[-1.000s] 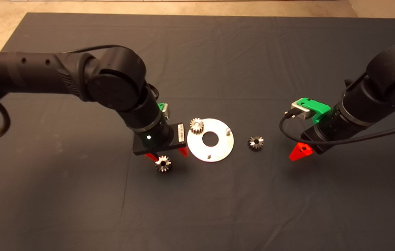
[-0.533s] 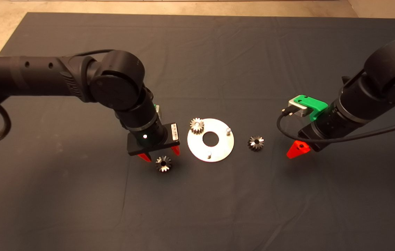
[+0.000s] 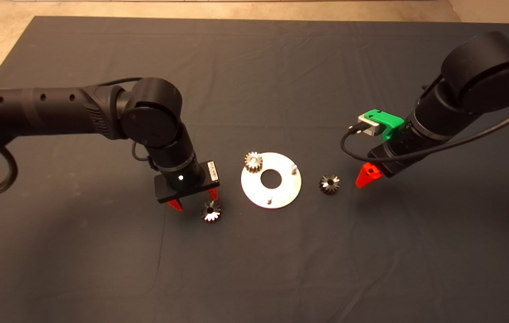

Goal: Install three planetary gears onto the carrier pins

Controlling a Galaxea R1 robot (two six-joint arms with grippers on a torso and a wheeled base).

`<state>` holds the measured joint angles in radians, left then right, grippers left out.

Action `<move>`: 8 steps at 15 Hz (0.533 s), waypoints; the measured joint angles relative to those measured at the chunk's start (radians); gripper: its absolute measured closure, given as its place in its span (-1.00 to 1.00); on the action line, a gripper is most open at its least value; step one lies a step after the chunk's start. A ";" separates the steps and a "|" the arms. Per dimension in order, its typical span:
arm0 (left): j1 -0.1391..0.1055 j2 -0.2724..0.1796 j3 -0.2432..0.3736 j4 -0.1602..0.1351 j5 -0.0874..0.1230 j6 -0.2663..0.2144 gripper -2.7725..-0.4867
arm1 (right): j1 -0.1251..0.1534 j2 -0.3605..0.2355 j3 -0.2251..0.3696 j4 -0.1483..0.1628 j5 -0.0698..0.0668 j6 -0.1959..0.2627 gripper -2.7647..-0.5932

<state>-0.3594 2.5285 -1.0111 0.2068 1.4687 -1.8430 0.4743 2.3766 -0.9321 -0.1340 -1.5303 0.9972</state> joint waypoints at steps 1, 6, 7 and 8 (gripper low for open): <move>0.000 0.001 0.000 0.000 -0.002 0.000 -0.11 | 0.000 0.004 -0.004 0.000 0.000 -0.002 -1.00; 0.036 0.006 0.027 0.003 -0.004 0.003 -0.35 | 0.000 0.015 -0.014 0.000 0.001 -0.003 -1.00; 0.035 0.010 0.033 0.003 -0.004 0.004 -0.35 | 0.000 0.015 -0.014 0.000 0.000 -0.002 -1.00; 0.035 0.013 0.034 0.003 -0.004 0.005 -0.35 | 0.000 0.015 -0.014 0.000 0.000 -0.002 -1.00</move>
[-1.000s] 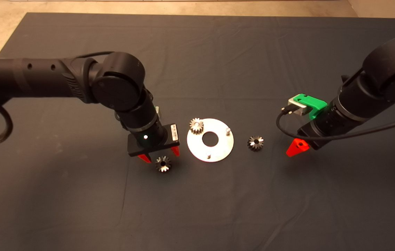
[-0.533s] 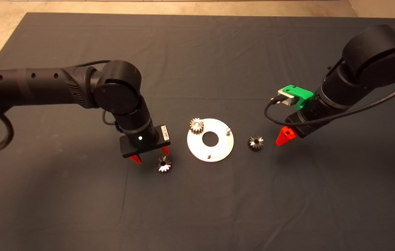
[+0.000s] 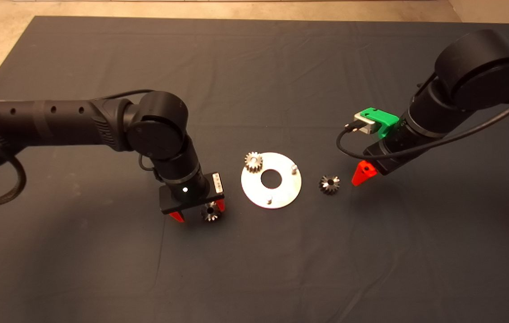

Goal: Install three planetary gears onto the carrier pins

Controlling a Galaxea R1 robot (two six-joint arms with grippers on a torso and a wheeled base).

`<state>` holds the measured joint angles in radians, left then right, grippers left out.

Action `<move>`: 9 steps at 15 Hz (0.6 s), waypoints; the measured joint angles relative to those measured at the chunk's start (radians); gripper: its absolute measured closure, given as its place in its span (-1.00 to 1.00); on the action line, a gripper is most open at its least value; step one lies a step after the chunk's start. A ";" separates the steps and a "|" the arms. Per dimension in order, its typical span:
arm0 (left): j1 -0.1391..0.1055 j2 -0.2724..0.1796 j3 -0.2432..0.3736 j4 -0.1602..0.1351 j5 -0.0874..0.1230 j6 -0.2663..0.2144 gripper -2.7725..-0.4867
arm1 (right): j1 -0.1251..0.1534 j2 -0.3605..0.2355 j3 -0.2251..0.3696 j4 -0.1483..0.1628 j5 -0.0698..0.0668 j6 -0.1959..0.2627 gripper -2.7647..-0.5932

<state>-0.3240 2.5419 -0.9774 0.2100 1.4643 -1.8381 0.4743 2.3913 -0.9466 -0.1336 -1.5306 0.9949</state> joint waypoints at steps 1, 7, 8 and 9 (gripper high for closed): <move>0.000 0.001 0.000 0.000 0.000 0.012 -0.35 | 0.000 0.001 0.000 0.000 0.000 0.000 -1.00; 0.031 0.027 -0.001 0.000 -0.002 0.112 -0.35 | 0.000 0.001 0.002 0.000 0.000 0.000 -1.00; 0.034 0.026 -0.001 0.000 -0.001 0.139 -0.35 | 0.000 0.000 0.004 0.000 0.000 0.000 -1.00; 0.042 0.025 -0.002 0.000 0.001 0.158 -0.35 | 0.000 0.000 0.006 0.000 0.000 0.000 -1.00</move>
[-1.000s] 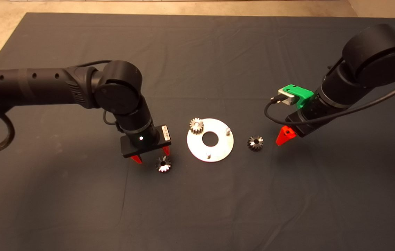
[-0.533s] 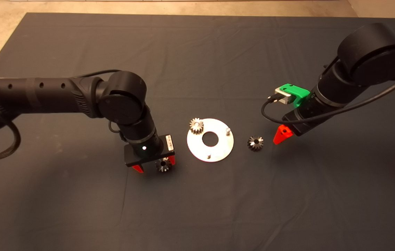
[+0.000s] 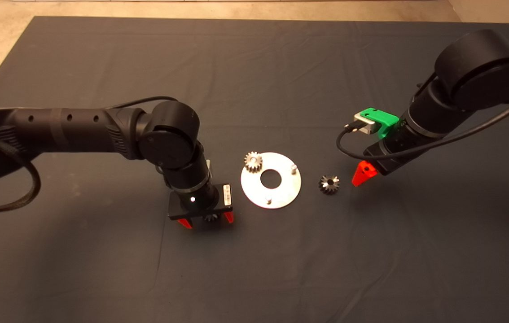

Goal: Install three planetary gears onto the carrier pins

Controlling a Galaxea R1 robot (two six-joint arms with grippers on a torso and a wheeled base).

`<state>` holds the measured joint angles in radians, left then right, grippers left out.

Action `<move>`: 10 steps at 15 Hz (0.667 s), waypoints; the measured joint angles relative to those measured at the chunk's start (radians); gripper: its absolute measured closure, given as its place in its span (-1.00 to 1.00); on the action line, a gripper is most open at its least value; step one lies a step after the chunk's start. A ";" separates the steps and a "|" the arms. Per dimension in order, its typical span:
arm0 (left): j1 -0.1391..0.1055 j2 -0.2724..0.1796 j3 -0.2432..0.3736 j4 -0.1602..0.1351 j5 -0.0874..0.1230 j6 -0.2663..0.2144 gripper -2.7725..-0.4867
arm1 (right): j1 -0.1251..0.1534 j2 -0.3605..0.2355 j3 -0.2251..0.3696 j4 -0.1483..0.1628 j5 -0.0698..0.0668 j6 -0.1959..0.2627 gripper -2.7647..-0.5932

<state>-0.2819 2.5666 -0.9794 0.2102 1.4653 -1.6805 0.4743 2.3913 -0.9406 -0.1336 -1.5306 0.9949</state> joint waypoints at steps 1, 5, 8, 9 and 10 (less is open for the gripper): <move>0.013 -0.001 0.000 0.000 0.001 0.003 -0.35 | 0.000 0.000 0.005 0.000 0.000 0.000 -1.00; 0.021 -0.001 -0.004 -0.001 0.002 0.018 -0.35 | 0.000 0.000 0.010 0.000 0.000 0.000 -1.00; 0.021 0.005 -0.037 0.000 -0.002 0.022 -0.35 | 0.000 0.000 0.012 0.000 0.000 0.001 -1.00; 0.021 0.014 -0.049 0.000 -0.003 0.023 -0.35 | 0.000 0.000 0.012 0.000 0.000 0.001 -1.00; 0.021 0.033 -0.070 -0.001 -0.006 0.026 -0.35 | 0.000 0.000 0.014 0.000 0.001 0.001 -1.00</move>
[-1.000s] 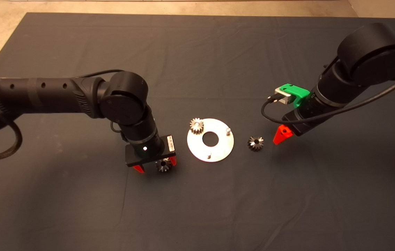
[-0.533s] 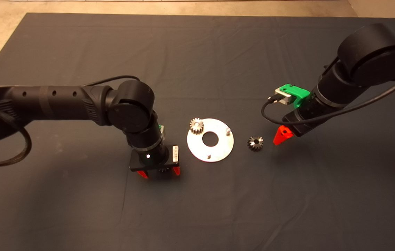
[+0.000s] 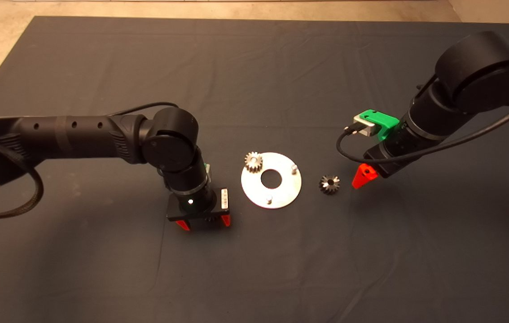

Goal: Install three planetary gears onto the carrier pins

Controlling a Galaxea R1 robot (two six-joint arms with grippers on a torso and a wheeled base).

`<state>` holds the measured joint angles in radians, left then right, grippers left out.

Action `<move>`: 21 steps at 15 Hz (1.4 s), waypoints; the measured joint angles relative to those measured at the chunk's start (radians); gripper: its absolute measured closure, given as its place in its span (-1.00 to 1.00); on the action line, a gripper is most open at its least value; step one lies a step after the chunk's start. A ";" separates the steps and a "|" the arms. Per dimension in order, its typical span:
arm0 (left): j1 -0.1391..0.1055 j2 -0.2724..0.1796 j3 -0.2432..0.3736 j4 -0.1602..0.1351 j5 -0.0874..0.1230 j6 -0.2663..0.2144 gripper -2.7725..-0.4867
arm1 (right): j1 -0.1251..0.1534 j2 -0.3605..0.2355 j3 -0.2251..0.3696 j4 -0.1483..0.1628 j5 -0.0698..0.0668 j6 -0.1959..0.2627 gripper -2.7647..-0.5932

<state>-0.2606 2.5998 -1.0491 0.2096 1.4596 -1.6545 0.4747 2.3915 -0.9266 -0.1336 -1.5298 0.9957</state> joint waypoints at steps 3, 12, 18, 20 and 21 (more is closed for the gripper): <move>0.000 0.062 -0.073 -0.004 0.003 0.039 -0.36 | 0.000 -0.001 0.001 0.000 -0.001 0.000 -1.00; -0.005 0.044 -0.097 -0.027 -0.009 0.075 -0.35 | 0.000 -0.001 0.001 0.000 0.000 0.000 -1.00; -0.009 -0.013 -0.092 -0.003 -0.012 0.098 -0.35 | 0.000 0.000 0.001 0.000 0.000 0.000 -1.00; -0.009 -0.013 -0.080 -0.003 -0.011 0.098 -0.28 | 0.000 0.000 0.001 0.000 0.000 0.000 -1.00; -0.009 -0.013 -0.077 -0.003 -0.011 0.100 -0.28 | 0.000 0.000 0.001 0.000 0.000 0.000 -1.00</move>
<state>-0.2694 2.5872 -1.1257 0.2062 1.4481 -1.5547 0.4744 2.3913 -0.9260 -0.1336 -1.5299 0.9957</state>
